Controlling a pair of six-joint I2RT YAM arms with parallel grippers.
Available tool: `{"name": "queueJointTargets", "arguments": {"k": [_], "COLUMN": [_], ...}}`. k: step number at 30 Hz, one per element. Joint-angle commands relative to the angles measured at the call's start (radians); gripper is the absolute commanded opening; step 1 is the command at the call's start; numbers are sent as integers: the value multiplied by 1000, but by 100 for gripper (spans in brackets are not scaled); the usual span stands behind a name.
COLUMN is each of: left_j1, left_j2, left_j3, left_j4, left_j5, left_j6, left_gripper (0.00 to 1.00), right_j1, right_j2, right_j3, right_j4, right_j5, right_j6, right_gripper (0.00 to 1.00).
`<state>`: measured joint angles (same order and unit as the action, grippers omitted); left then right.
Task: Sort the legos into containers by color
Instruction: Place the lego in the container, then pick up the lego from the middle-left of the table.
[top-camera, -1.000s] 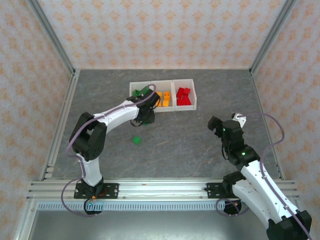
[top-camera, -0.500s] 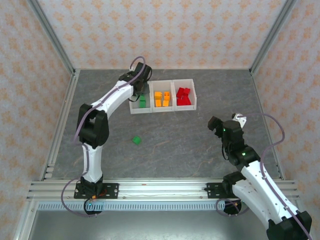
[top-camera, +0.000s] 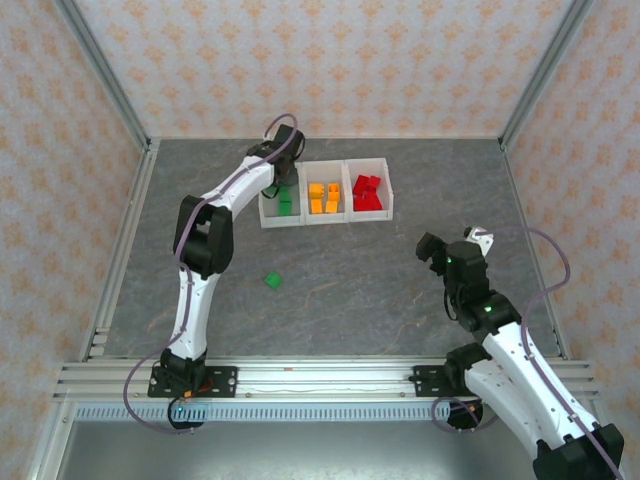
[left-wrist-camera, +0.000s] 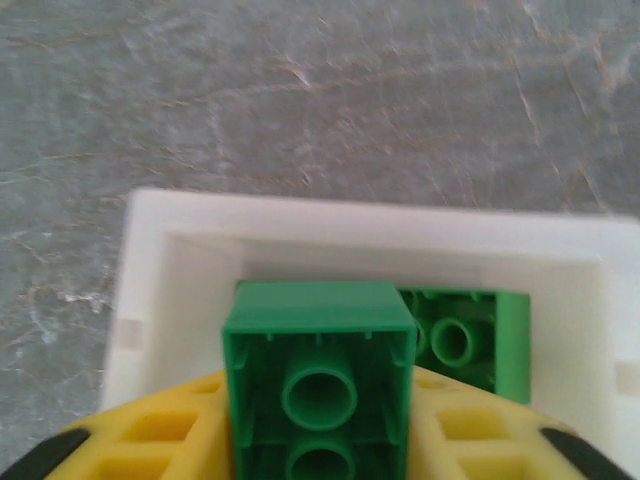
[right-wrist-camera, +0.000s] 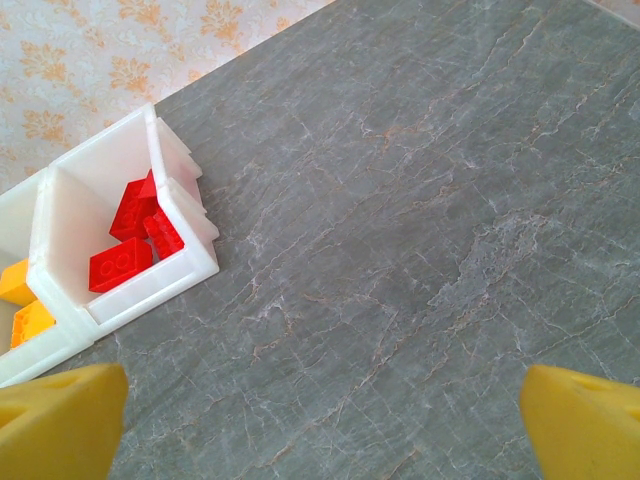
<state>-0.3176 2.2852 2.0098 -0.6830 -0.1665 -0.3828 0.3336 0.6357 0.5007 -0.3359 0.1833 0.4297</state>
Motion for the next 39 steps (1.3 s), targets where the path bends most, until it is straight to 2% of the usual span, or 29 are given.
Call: {"name": "queueJointTargets", "arguments": {"k": [1, 4, 12, 15, 21, 27, 32, 34, 39], "left_j1": [9, 9, 9, 9, 8, -26, -140, -179, -267], "left_j2": [10, 12, -35, -84, -251, -515, -740, -812, -1005], "left_j3": [66, 92, 76, 28, -205, -577, -831, -918, -1172], "left_j4": [-14, -25, -36, -28, 49, 86, 45, 49, 111], "left_j5": [-54, -63, 2, 17, 58, 92, 29, 48, 28], "left_j6": [37, 51, 49, 32, -4, -123, -341, -436, -771], "left_gripper": [49, 65, 82, 99, 99, 99, 99, 97, 94], "right_j1": [2, 1, 2, 2, 1, 1, 1, 1, 1], "right_j2": [-2, 12, 18, 17, 16, 15, 16, 17, 22], "right_j3": [9, 12, 18, 19, 12, -3, -19, -34, -57], "right_j4": [-6, -7, -15, -12, -1, 23, 54, 77, 106], "right_j5": [10, -1, -1, -10, -27, -40, -84, -109, -171], "right_j6": [-2, -3, -7, -7, -7, -7, -11, -11, 7], "right_gripper": [100, 100, 100, 100, 100, 100, 100, 100, 100]}}
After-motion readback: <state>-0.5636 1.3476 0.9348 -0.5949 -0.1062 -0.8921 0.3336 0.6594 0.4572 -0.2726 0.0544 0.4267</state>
